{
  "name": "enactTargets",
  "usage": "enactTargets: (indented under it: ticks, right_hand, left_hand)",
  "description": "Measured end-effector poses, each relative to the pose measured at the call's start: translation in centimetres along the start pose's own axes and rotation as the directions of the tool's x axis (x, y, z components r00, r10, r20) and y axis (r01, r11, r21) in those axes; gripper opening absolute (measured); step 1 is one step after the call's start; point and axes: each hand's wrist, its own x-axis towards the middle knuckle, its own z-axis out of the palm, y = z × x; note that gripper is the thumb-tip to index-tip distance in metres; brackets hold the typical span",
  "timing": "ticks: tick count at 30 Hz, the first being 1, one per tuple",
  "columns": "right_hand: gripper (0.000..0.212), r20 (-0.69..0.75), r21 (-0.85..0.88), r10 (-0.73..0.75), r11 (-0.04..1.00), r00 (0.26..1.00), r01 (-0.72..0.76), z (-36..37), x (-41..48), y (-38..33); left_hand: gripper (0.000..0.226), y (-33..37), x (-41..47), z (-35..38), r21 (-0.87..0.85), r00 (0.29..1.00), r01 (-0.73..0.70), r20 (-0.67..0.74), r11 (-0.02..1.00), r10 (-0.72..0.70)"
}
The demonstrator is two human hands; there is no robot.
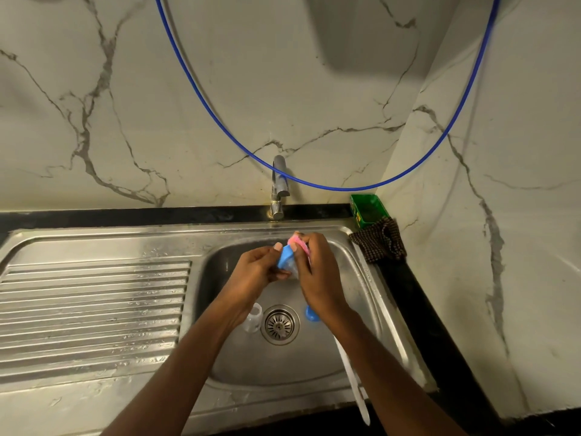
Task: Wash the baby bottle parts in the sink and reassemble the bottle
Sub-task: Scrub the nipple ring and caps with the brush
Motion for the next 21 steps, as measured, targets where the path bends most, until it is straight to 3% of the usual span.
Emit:
enactTargets:
  ticks: [4,6,9,12,18,21]
  right_hand:
    - [0.016,0.024,0.137,0.068,0.988,0.997,-0.071,0.4,-0.4,-1.0]
    - [0.018,0.031,0.111,0.02,0.994,0.999,-0.023,0.6,-0.7,-1.1]
    - [0.018,-0.023,0.075,0.059,0.996,0.998,-0.057,0.7,-0.4,-1.1]
    - [0.017,0.043,0.082,-0.013,0.997,0.999,0.009,0.6,-0.4,-1.7]
    - [0.02,0.037,0.13,0.039,0.991,0.999,-0.043,0.7,-0.4,-1.2]
    - [0.023,0.06,0.124,0.13,0.983,0.99,-0.137,0.5,-0.2,-0.3]
  left_hand:
    - [0.026,-1.1,-0.4,0.4,0.015,0.991,-0.103,-0.09,0.995,0.103]
    - [0.024,-1.3,-0.7,0.6,0.054,0.979,-0.152,-0.125,0.987,0.158]
    - [0.021,-1.8,-0.7,0.5,0.16,0.955,-0.214,-0.175,0.964,0.241]
    - [0.018,-1.9,-0.7,-0.1,0.242,0.931,-0.272,-0.179,0.931,0.319]
    - [0.018,-2.0,-1.3,0.0,0.17,0.92,-0.331,-0.162,0.928,0.358]
    - [0.022,-1.8,-1.7,0.1,0.05,0.949,-0.287,-0.119,0.957,0.291]
